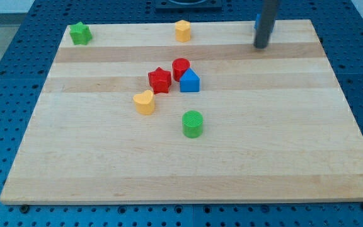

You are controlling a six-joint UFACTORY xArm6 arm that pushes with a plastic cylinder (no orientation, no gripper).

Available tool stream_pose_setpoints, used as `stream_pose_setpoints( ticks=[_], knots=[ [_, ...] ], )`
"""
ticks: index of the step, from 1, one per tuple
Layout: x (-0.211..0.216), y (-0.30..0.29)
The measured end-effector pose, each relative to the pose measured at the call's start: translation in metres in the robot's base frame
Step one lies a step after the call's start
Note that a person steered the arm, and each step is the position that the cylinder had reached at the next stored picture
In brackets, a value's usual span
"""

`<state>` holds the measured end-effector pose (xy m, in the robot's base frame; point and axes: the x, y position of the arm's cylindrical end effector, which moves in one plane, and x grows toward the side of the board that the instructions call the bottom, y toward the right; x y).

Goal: Keep the blue cube at the top right side of the board

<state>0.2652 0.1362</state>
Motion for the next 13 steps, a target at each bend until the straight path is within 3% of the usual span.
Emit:
stream_pose_setpoints(
  ticks=[2,6,8,11,12,13],
  knots=[
    [-0.072,-0.051],
    [-0.073,0.036],
    [-0.073,0.042],
    [-0.056,0.040],
    [-0.034,0.027],
    [0.015,0.027]
  ],
)
